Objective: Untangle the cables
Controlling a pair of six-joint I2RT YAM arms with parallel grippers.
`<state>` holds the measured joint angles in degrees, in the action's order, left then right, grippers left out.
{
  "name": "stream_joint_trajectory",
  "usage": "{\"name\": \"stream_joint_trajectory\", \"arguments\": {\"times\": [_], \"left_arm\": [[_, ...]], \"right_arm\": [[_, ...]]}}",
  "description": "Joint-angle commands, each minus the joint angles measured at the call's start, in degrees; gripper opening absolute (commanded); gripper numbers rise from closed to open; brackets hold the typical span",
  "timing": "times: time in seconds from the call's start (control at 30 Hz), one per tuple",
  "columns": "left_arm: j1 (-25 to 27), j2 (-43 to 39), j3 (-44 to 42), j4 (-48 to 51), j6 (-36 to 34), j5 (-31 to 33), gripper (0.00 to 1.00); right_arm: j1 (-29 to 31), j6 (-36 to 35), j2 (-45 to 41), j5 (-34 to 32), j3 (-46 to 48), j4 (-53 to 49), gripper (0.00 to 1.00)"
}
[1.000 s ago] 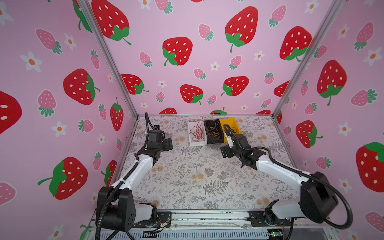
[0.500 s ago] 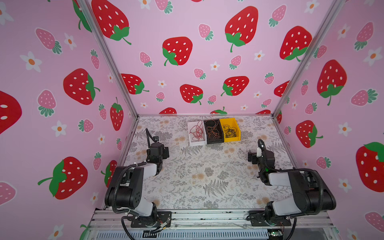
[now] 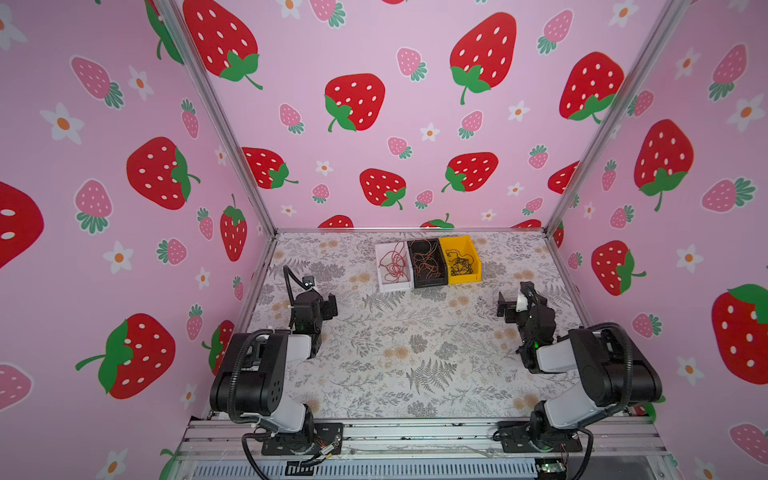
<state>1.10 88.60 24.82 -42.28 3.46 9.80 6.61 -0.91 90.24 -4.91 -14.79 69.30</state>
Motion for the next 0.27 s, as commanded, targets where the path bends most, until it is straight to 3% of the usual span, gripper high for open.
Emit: {"name": "stream_joint_trajectory", "arguments": {"times": [0.0, 0.1, 0.13, 0.23], "left_arm": [[-0.22, 0.22, 0.67, -2.44, -0.30, -0.66, 0.91], [-0.23, 0.18, 0.68, -2.44, -0.30, -0.60, 0.91], [-0.23, 0.18, 0.67, -2.47, -0.34, -0.59, 1.00], [-0.23, 0.05, 0.56, -2.60, -0.26, -0.64, 0.99]], "right_arm": [[-0.13, 0.64, 0.37, -0.77, -1.28, 1.67, 0.99], [0.98, -0.32, 0.45, -2.43, -1.04, 2.06, 0.99], [0.97, -0.20, 0.46, -2.43, -1.19, 1.91, 0.99], [0.44, 0.29, 0.12, -1.73, -0.94, 2.11, 0.99]]}}
